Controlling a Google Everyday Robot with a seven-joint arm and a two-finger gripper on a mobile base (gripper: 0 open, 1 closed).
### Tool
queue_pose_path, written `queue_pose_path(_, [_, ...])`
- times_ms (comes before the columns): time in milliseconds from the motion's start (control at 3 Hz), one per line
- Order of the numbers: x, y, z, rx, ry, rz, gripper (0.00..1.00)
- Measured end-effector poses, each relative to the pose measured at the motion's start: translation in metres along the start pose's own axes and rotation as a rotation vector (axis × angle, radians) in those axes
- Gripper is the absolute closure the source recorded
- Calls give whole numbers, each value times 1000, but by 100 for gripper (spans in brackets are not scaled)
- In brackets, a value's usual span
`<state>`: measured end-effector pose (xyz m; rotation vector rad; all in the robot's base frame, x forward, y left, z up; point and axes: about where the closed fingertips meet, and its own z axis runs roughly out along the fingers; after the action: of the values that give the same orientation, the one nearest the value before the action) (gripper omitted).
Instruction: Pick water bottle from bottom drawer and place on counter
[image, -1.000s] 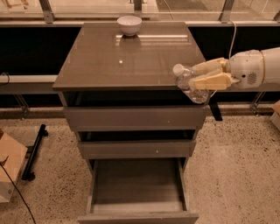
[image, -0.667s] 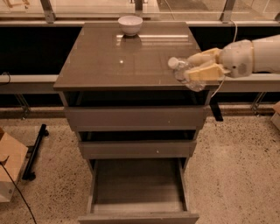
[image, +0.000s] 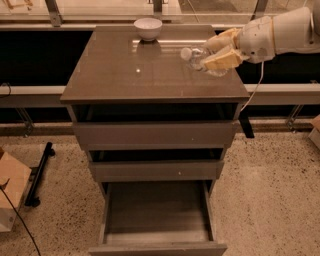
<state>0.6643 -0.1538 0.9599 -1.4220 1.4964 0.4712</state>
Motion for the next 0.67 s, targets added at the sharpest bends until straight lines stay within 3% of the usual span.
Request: queue_pose_path(667, [-1,-17,52,-39,8,-113,100])
